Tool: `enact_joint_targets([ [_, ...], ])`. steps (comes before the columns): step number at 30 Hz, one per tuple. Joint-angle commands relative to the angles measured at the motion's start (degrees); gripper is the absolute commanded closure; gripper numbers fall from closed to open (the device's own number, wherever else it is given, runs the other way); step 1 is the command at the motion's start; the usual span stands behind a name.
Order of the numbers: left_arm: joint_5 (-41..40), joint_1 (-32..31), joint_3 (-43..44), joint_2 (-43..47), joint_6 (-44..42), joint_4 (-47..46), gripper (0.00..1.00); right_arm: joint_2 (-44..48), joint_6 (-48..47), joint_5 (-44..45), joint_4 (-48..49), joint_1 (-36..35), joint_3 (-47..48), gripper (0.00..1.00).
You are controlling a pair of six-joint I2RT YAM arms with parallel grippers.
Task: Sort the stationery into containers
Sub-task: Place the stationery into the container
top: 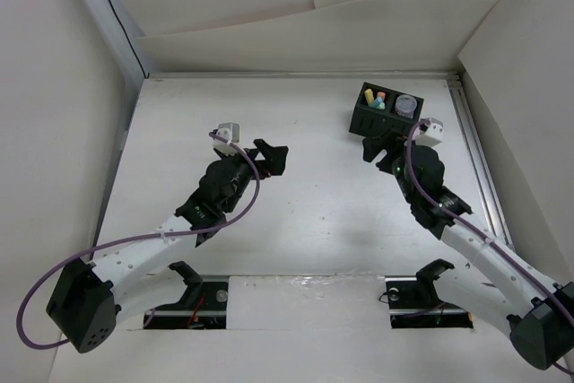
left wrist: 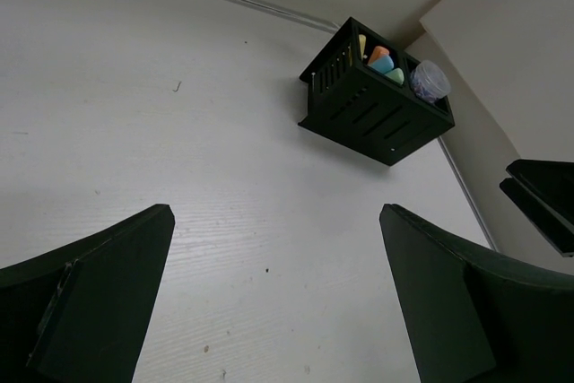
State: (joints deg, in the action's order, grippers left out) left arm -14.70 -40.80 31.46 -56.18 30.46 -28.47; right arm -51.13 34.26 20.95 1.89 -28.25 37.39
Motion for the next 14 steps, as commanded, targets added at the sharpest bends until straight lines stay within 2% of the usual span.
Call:
enact_joint_targets([
  [1, 0.2, -0.2, 1.4, 0.5, -2.0, -1.6, 0.0, -0.8, -0.8, -0.3, 2.6, -0.6, 0.3, 0.19],
  [10, 2.7, -0.2, -0.1, 2.3, -2.0, -3.3, 0.0, -0.9, -1.3, -0.8, 2.6, -0.6, 1.4, 0.18],
  [12, 2.0, -0.2, 1.6, 1.1, -2.0, -0.8, 0.0, -0.9, -1.3, -0.8, 2.6, -0.6, 1.4, 0.17],
  [14, 3.3, -0.2, 1.6, 0.5, -2.5, -2.5, 0.0, -0.9, -1.3, -1.4, 2.6, -0.6, 1.4, 0.14],
])
